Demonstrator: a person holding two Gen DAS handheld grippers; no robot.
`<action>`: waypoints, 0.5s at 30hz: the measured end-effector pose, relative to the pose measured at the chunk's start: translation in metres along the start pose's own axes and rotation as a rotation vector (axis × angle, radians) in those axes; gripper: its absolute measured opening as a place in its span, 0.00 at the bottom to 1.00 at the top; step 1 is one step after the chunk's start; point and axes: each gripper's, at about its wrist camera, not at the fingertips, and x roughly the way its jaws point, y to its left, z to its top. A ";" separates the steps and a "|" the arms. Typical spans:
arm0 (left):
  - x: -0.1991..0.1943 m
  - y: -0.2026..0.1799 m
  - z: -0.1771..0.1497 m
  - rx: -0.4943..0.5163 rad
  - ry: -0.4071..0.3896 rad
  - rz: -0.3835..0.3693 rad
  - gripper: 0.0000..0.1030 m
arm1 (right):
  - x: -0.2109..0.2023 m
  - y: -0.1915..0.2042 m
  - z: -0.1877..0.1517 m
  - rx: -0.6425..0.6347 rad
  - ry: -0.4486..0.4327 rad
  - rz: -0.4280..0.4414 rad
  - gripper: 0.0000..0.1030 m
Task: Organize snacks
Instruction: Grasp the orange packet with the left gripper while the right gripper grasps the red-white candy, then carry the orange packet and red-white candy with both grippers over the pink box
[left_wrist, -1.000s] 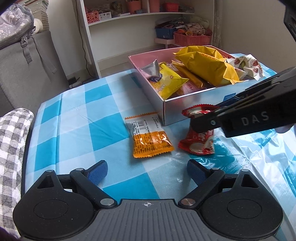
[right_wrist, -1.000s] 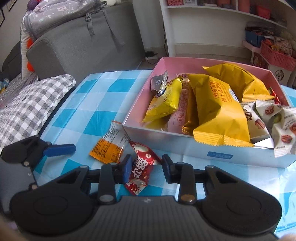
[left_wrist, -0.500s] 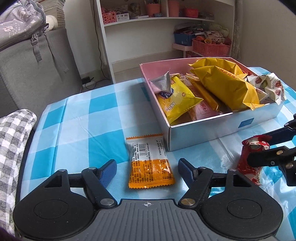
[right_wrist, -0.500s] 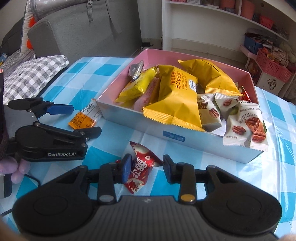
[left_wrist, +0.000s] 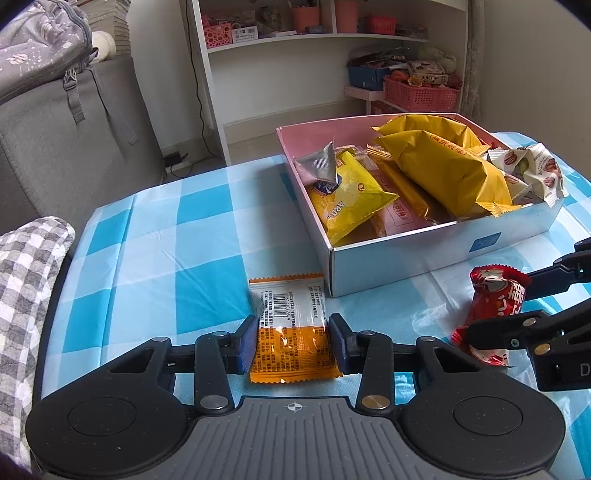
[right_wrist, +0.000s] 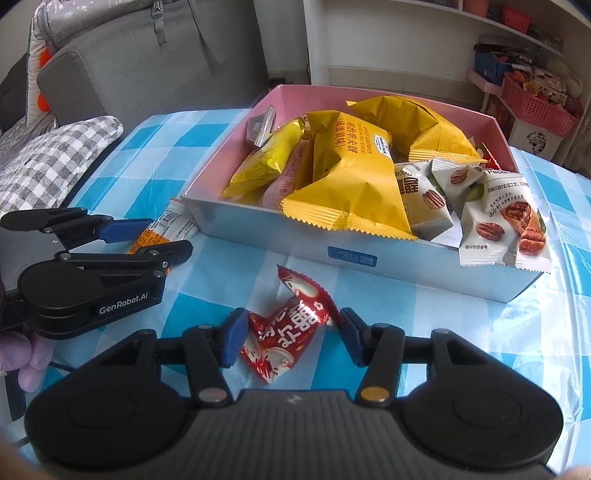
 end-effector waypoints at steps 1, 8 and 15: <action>-0.002 0.000 -0.001 -0.001 0.002 -0.002 0.37 | -0.001 0.001 0.000 -0.002 0.001 0.003 0.41; -0.011 0.004 -0.004 -0.019 0.017 -0.018 0.37 | -0.004 0.007 -0.003 -0.028 -0.004 0.007 0.36; -0.024 0.008 -0.003 -0.053 0.000 -0.037 0.37 | -0.018 0.004 -0.002 -0.036 -0.029 0.022 0.35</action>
